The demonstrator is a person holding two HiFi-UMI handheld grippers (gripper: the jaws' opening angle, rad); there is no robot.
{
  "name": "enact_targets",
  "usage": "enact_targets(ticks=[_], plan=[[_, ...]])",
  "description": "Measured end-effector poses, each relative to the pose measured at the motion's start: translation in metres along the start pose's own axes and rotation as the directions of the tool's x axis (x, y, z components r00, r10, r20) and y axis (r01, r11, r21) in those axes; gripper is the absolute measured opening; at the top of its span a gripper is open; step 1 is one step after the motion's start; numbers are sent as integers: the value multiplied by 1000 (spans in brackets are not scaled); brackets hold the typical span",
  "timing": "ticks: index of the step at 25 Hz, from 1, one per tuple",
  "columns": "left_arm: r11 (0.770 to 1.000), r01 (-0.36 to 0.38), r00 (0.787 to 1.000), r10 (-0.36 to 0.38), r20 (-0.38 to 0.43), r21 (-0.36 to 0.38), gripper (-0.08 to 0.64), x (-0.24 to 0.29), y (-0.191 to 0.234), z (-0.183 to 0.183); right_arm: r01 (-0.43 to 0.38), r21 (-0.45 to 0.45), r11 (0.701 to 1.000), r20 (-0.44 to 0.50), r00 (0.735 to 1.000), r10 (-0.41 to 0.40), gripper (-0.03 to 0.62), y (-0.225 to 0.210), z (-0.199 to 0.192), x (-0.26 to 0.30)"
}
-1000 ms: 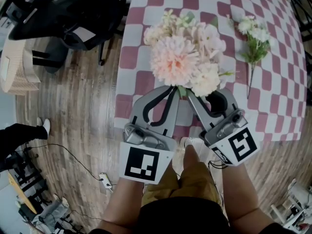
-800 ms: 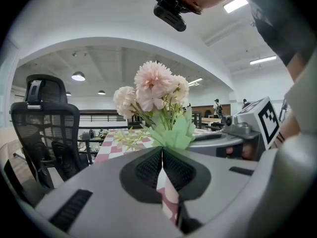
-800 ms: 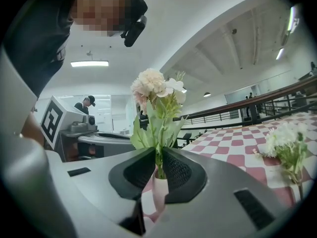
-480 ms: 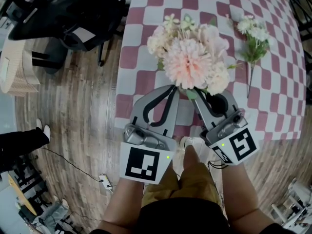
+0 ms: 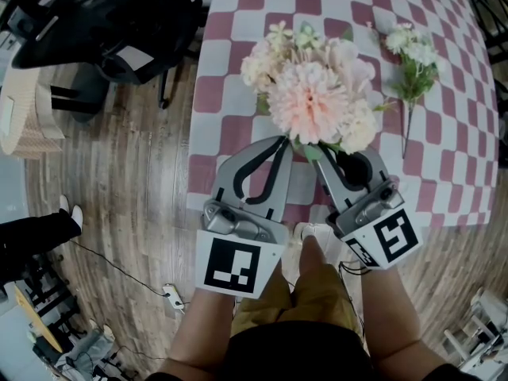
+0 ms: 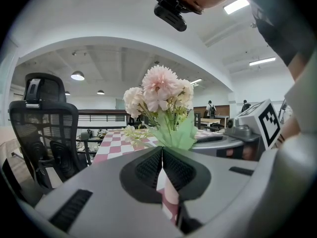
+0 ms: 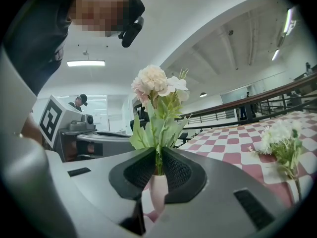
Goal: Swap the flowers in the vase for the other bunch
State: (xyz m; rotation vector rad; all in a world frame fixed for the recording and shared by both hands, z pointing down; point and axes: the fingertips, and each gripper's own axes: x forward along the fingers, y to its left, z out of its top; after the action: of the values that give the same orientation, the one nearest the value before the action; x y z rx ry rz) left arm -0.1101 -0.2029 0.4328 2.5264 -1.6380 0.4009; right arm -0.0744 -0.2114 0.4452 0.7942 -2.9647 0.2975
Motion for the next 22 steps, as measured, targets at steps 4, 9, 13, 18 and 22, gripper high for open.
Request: enact_targets(ticks=[4, 9, 13, 18, 22], plan=[[1000, 11, 1000, -11, -5, 7, 9, 3, -2, 0, 6, 2, 1000, -2, 1000, -6, 57, -2, 0, 0], [1000, 18, 1000, -18, -7, 5, 9, 8, -4, 0, 13, 6, 1000, 0, 1000, -13, 58, -6, 0, -2], [1000, 18, 1000, -18, -9, -3, 9, 12, -7, -2, 14, 11, 1000, 0, 1000, -14, 58, -9, 0, -4], [1000, 20, 1000, -20, -20, 3, 9, 19, -11, -6, 11, 12, 1000, 1, 1000, -11, 58, -10, 0, -4], [1000, 18, 1000, -18, -23, 2, 9, 21, -13, -6, 6, 12, 1000, 1, 1000, -6, 58, -9, 1, -4]])
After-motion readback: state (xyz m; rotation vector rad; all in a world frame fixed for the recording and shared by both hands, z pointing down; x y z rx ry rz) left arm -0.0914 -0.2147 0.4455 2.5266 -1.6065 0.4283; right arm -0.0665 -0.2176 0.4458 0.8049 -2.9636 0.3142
